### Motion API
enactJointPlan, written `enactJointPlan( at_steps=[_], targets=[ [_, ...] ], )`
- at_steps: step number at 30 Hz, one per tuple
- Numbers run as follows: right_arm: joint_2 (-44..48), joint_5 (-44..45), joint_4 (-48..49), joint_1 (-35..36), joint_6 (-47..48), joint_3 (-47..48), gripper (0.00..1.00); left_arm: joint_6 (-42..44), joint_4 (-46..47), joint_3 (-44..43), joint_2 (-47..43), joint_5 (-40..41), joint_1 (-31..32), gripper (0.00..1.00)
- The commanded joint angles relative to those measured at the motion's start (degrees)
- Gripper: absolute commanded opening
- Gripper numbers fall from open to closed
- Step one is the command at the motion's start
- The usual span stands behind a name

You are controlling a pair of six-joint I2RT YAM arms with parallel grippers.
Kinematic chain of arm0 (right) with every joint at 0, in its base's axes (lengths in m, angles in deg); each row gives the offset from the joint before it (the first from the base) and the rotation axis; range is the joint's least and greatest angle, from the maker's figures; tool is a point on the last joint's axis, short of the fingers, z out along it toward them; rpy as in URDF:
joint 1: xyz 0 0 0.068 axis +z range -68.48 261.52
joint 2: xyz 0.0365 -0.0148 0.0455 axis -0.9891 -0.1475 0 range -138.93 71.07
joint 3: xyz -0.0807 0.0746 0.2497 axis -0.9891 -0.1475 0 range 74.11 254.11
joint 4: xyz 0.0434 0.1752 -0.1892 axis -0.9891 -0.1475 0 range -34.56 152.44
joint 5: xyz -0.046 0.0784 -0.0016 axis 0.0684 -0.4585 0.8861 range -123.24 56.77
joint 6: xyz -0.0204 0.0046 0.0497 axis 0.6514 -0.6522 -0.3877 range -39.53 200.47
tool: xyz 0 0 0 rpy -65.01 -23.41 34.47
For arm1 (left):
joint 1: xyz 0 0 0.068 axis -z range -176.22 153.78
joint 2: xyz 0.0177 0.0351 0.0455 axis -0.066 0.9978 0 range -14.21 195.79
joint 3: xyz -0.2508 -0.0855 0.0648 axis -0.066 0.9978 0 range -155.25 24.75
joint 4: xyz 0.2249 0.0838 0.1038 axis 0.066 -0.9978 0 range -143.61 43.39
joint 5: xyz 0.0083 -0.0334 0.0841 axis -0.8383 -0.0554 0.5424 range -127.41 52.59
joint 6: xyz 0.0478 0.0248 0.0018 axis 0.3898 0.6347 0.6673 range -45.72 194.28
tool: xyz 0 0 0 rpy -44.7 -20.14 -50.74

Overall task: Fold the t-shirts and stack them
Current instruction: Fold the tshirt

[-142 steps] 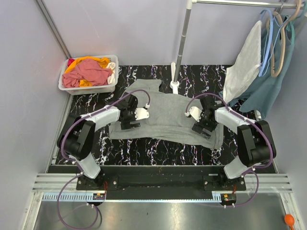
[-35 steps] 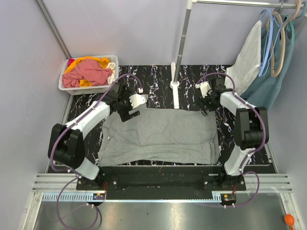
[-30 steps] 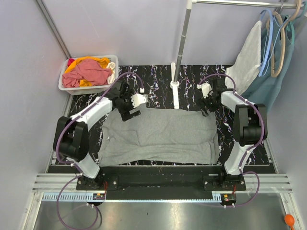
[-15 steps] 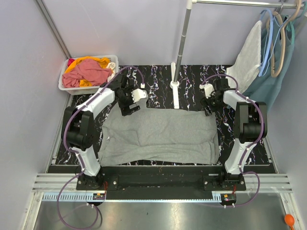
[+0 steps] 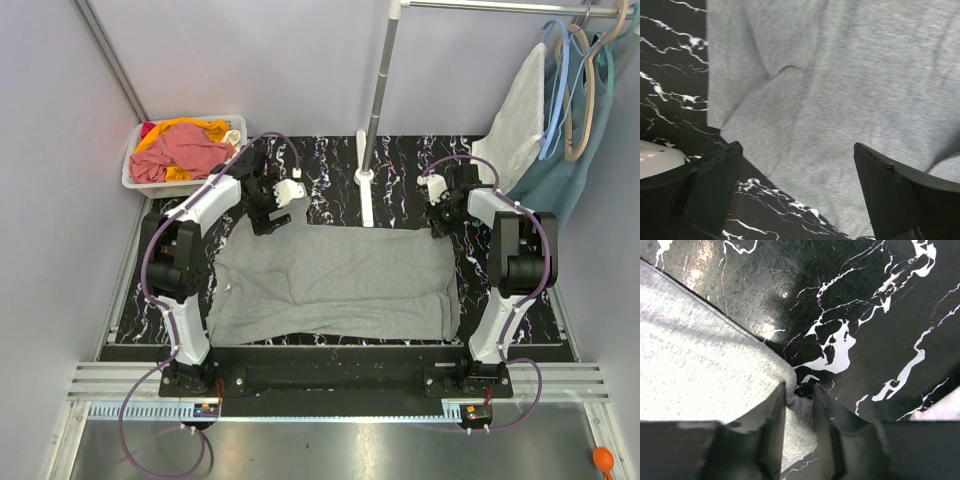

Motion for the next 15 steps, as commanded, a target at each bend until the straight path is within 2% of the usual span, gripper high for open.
enactJointPlan(
  at_steps=[1,4,8,15],
  targets=[
    [-2.07,2.22,1.02,-0.59,2.00,0.18,0.27,0.38,-0.13,-6.95,4.19,-0.54,-1.16,0.98],
    [-2.16,2.57,0.76,-0.59,1.92,0.35,0.21,0.20,-1.97,-13.10,8.59,-1.59,-1.34,0.98],
    [-2.51,2.57,0.23,-0.59,1.65,0.62,0.02,-3.04,-2.15,-22.84,14.40,-3.08,-1.25,0.98],
    [-3.12,3.10,-0.47,-0.50,1.65,0.71,0.00,-9.63,-1.98,-36.39,24.16,-6.86,-1.25,0.98]
  ],
)
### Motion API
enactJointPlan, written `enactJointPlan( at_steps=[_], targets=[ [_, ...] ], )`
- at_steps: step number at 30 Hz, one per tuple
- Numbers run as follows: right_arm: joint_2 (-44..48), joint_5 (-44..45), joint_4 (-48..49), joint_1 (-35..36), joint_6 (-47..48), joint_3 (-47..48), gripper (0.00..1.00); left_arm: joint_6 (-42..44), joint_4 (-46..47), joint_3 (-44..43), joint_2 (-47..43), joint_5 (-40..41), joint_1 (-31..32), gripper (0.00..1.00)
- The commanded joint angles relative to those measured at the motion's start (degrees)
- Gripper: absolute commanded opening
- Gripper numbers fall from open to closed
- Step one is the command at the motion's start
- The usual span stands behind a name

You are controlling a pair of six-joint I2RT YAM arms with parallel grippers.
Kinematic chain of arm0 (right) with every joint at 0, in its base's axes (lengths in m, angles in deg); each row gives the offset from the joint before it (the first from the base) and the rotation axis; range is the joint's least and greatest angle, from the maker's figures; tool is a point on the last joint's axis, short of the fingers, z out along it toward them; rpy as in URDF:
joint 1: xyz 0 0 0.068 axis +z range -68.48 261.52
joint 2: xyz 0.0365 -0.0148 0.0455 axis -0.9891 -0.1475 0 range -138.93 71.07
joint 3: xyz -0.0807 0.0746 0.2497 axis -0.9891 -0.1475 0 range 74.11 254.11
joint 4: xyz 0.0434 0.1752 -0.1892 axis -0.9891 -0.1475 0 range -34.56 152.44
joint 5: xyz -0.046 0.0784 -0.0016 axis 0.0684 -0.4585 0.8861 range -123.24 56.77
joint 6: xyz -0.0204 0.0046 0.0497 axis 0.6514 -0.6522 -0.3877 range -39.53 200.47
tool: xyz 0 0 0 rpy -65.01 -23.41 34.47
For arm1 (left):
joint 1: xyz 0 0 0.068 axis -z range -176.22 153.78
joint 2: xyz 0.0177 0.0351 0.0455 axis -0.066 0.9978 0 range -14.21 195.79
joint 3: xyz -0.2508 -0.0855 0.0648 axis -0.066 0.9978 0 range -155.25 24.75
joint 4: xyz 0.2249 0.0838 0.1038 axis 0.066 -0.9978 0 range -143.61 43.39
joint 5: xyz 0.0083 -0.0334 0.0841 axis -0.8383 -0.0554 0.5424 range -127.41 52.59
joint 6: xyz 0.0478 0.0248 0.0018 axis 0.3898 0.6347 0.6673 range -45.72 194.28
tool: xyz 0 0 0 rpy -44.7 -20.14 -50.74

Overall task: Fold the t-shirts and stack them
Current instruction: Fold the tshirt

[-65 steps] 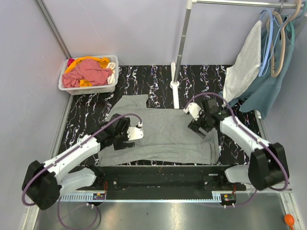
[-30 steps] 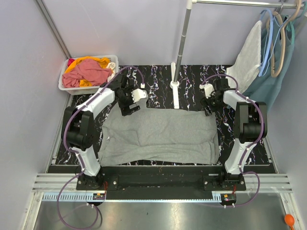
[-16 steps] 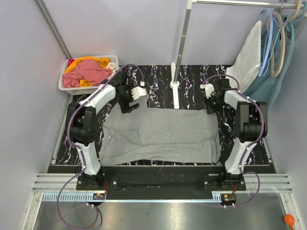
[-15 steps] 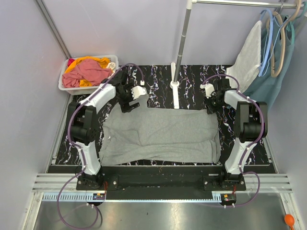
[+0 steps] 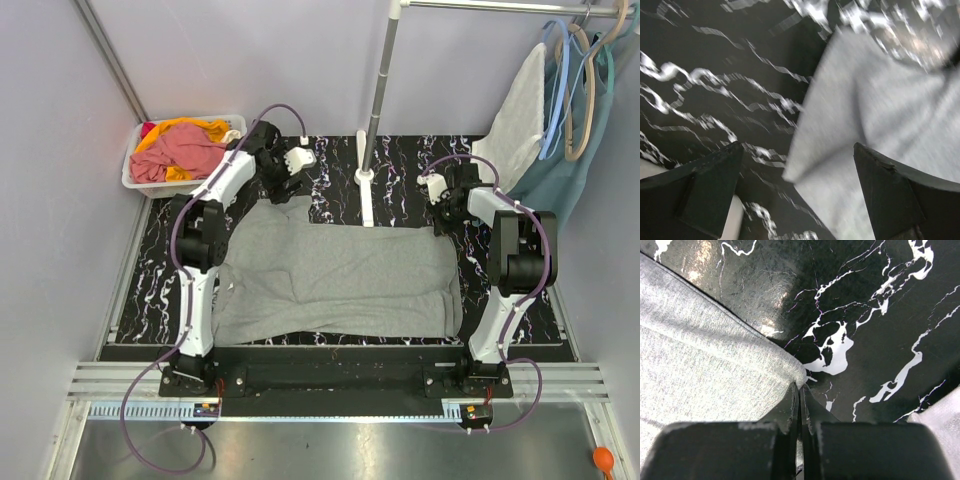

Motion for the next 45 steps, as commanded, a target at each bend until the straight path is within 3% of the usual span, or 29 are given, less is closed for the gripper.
enactJointPlan(
  at_steps=[1,9,20,35,38,45],
  targets=[
    [-2.69,3.03,-0.12,-0.48,1.17,-0.02,0.00,-6.90,0.95,-9.21,3.81,-5.59,-0.18,0.98],
    [-2.69,2.95,-0.04,-0.48,1.52,-0.98,0.00,-14.21,2.54,-13.27,7.68,-10.09,1.05,0.99],
    [-2.07,2.16,-0.04,-0.48,2.14,-2.30,0.00,-8.51,0.08,-13.00,9.79,-3.59,6.32,0.99],
    [-1.11,0.75,0.58,-0.48,3.02,-4.41,0.00,-1.21,-6.16,-16.70,15.15,4.24,7.38,0.93],
    [-1.02,0.84,0.58,-0.48,3.46,-4.76,0.00,-0.77,-6.69,-16.44,15.42,4.85,7.38,0.87],
    [-0.67,1.10,0.58,-0.48,3.63,-4.94,0.00,0.20,-6.78,-14.24,15.68,6.44,7.64,0.50]
  ],
)
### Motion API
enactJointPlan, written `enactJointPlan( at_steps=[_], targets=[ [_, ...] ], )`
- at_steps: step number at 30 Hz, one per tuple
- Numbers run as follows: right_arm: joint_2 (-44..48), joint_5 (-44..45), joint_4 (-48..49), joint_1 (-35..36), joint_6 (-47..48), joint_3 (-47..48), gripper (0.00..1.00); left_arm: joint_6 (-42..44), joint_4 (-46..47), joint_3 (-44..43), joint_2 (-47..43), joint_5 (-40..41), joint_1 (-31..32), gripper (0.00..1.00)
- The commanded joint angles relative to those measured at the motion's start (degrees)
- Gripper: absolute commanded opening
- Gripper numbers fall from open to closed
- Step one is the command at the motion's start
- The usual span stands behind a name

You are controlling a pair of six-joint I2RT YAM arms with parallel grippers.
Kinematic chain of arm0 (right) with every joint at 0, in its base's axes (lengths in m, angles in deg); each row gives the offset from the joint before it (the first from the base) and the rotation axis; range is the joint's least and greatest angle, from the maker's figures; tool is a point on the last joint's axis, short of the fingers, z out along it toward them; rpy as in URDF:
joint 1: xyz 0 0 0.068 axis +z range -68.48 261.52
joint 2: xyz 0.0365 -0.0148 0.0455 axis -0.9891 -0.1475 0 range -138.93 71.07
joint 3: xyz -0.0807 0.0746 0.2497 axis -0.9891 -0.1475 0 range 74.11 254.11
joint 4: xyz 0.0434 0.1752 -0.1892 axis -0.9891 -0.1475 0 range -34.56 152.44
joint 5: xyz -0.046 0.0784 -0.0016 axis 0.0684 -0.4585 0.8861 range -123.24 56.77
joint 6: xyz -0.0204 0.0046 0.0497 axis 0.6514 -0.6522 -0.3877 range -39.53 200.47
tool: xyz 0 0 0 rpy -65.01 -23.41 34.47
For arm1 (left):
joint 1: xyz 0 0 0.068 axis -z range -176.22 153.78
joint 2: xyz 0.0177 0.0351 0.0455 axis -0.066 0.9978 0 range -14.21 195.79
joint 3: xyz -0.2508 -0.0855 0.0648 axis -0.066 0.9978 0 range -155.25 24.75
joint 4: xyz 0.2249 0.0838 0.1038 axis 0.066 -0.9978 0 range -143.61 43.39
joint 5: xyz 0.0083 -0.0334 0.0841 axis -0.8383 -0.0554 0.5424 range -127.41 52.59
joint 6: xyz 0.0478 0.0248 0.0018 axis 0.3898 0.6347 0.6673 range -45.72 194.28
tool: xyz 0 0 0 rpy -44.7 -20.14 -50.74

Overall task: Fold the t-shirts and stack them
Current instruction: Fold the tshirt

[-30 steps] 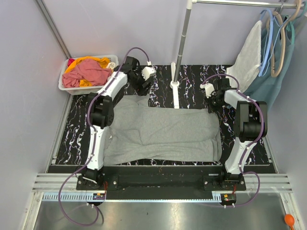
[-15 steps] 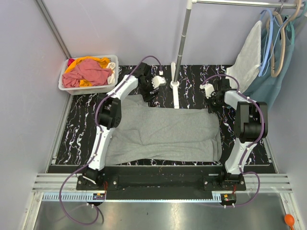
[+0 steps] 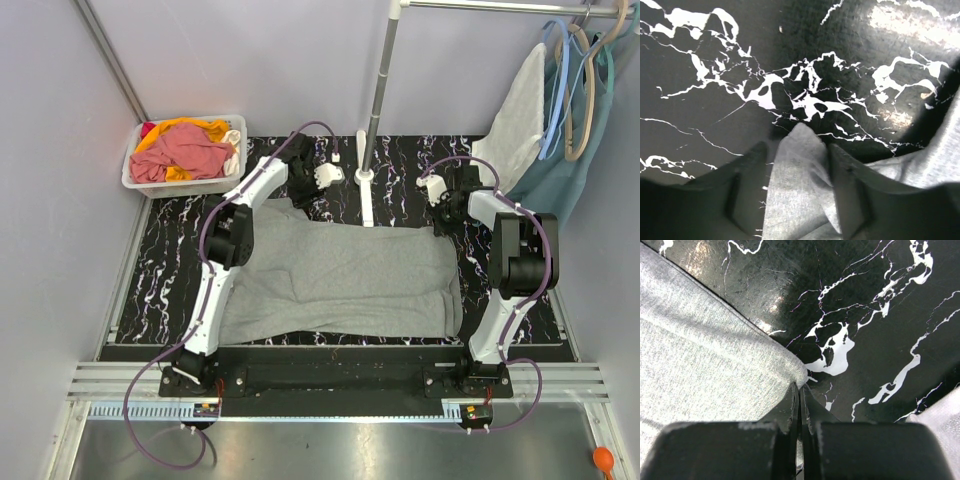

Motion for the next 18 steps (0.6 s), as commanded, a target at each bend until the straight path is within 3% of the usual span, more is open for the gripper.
enactJointPlan(
  at_steps=[1,3,7,8,9,18],
  targets=[
    [-1.69,1.80,-1.82,-0.44,1.60,-2.69,0.00,1.66,-0.51,0.91,1.80,3.29,0.15,0.44],
    [-1.52,1.89,-1.82,-0.44,1.60,-2.69,0.00,1.93,-0.51,1.08,2.24,4.52,0.32,0.40],
    [-0.99,2.33,-1.91,-0.44,1.69,-3.04,0.00,1.93,-0.33,1.26,2.24,5.58,0.94,0.25],
    [-0.82,2.42,-1.91,-0.44,1.69,-3.04,0.00,1.49,0.28,1.26,2.07,6.10,1.03,0.04],
    [-0.47,2.50,-1.91,-0.44,1.69,-3.21,0.00,1.05,0.72,1.52,1.63,6.37,1.20,0.00],
    [1.56,4.17,-2.97,-0.35,2.13,-3.39,0.00,-4.22,7.75,5.74,-5.21,11.46,2.26,0.00]
  ],
)
